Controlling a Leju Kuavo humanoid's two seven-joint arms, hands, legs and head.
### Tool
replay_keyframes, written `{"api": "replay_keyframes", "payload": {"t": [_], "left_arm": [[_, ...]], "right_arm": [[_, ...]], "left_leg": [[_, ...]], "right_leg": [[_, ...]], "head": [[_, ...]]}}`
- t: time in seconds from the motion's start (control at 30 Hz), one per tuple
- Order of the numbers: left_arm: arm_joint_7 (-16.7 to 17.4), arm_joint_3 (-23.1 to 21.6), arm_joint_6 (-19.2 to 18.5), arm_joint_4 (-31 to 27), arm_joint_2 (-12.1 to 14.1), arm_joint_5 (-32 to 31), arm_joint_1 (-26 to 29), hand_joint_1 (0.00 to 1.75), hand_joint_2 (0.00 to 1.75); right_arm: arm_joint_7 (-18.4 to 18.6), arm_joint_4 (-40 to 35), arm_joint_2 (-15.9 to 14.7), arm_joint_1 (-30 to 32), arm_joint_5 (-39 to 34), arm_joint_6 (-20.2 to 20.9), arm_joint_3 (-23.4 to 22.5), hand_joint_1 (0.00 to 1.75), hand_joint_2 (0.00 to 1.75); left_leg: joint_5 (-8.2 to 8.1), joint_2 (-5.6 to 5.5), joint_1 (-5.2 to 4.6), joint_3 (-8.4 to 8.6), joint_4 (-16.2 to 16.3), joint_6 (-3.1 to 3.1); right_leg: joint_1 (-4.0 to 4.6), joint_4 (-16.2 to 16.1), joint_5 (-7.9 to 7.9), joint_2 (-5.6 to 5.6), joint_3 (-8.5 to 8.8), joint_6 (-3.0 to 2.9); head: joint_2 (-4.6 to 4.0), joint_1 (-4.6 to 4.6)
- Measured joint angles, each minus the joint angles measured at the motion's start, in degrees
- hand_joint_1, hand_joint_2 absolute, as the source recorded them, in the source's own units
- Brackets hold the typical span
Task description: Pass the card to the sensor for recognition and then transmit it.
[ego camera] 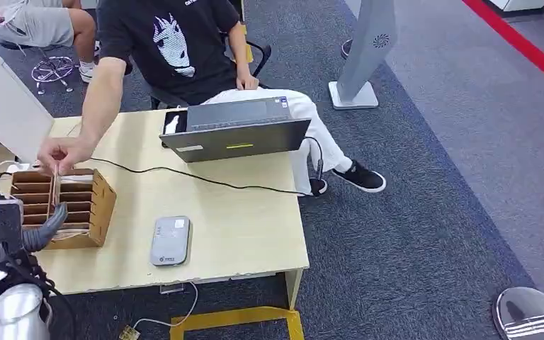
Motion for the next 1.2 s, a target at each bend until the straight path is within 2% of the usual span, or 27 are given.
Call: {"api": "replay_keyframes", "payload": {"t": [0.33, 0.37, 0.4, 0.8, 1.2], "left_arm": [[0.0, -0.07, 0.09, 0.85, 0.0, 0.28, 0.01, 0.0, 1.75], [0.0, -0.07, 0.2, 0.87, 0.0, 0.55, 0.01, 1.59, 1.75], [0.02, -0.07, 0.5, 0.87, 0.0, 0.79, 0.02, 1.75, 1.75], [1.07, -0.07, 4.11, 0.85, -0.15, 0.94, 1.01, 1.75, 1.75], [1.22, -0.04, 4.76, 0.74, -0.17, 1.44, 1.26, 1.75, 1.75]], "right_arm": [[-0.09, 0.0, -0.02, 0.01, 0.0, -0.28, 0.0, 0.0, 1.75], [-0.09, -0.02, 0.0, 0.0, 0.0, -0.22, 0.0, 0.0, 1.75], [-0.09, -0.02, 0.0, 0.0, 0.0, -0.24, 0.0, 0.0, 1.75], [-0.74, -0.15, 0.0, 0.13, -0.44, -0.5, 0.04, 0.0, 1.75], [-1.07, -0.17, 0.0, 0.16, -0.7, -0.63, 0.04, 0.0, 1.75]], "left_leg": [[0.0, 0.0, 0.0, -0.01, 0.0, 0.0], [0.0, 0.0, 0.0, -0.01, 0.0, 0.0], [0.0, 0.0, 0.0, -0.01, 0.0, 0.0], [0.0, 0.01, 0.0, -0.01, 0.0, 0.0], [0.0, -0.01, 0.0, -0.02, 0.0, 0.0]], "right_leg": [[0.0, 0.0, 0.0, 0.0, 0.0, 0.0], [0.0, 0.0, 0.0, 0.0, 0.01, 0.0], [0.0, 0.0, 0.0, 0.0, 0.01, 0.0], [0.0, 0.0, 0.0, 0.0, 0.0, 0.0], [0.0, 0.0, 0.0, -0.01, 0.0, 0.0]], "head": [[0.0, 0.0], [0.0, 0.0], [0.0, -0.02], [0.0, -0.02], [0.0, 0.0]]}}
